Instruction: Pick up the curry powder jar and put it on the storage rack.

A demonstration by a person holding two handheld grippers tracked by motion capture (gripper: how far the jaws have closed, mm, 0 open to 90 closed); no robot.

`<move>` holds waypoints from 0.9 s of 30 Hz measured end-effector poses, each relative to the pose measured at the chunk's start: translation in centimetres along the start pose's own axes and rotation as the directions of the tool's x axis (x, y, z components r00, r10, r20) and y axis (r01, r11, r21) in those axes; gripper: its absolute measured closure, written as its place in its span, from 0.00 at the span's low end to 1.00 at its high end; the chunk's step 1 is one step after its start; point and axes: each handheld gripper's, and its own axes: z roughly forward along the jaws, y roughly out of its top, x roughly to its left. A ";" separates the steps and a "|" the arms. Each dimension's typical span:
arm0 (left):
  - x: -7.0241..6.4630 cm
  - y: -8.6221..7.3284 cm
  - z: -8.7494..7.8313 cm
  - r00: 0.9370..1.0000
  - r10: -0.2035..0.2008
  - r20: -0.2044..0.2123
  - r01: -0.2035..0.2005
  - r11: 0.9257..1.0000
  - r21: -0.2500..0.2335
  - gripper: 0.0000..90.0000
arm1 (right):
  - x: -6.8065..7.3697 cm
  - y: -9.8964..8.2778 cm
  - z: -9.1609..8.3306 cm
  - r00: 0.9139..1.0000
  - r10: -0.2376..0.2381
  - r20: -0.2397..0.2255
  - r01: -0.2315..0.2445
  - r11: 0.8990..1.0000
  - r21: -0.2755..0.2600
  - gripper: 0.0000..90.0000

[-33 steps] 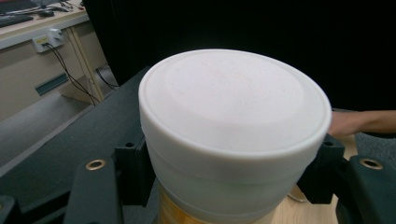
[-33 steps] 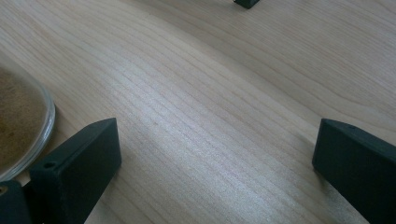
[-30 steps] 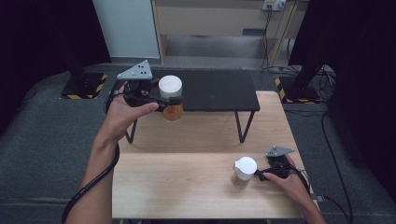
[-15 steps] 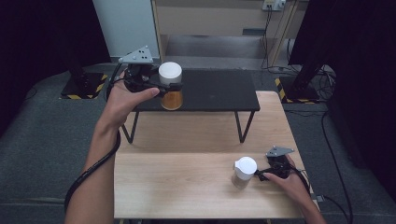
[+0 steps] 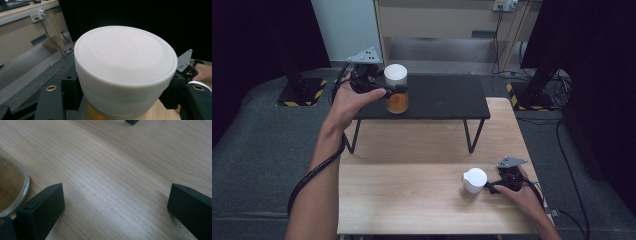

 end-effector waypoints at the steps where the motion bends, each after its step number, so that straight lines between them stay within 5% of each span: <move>1: 0.2 -0.1 0.1 1.000 -0.007 -0.001 0.007 1.000 -0.001 0.37 | 0.0 0.0 0.0 1.000 0.000 0.000 0.000 1.000 0.000 0.02; 27: 2.6 -1.4 1.3 0.998 -0.055 -0.023 0.055 0.998 0.006 0.37 | 0.0 0.0 0.0 1.000 0.000 0.000 0.000 1.000 0.000 0.02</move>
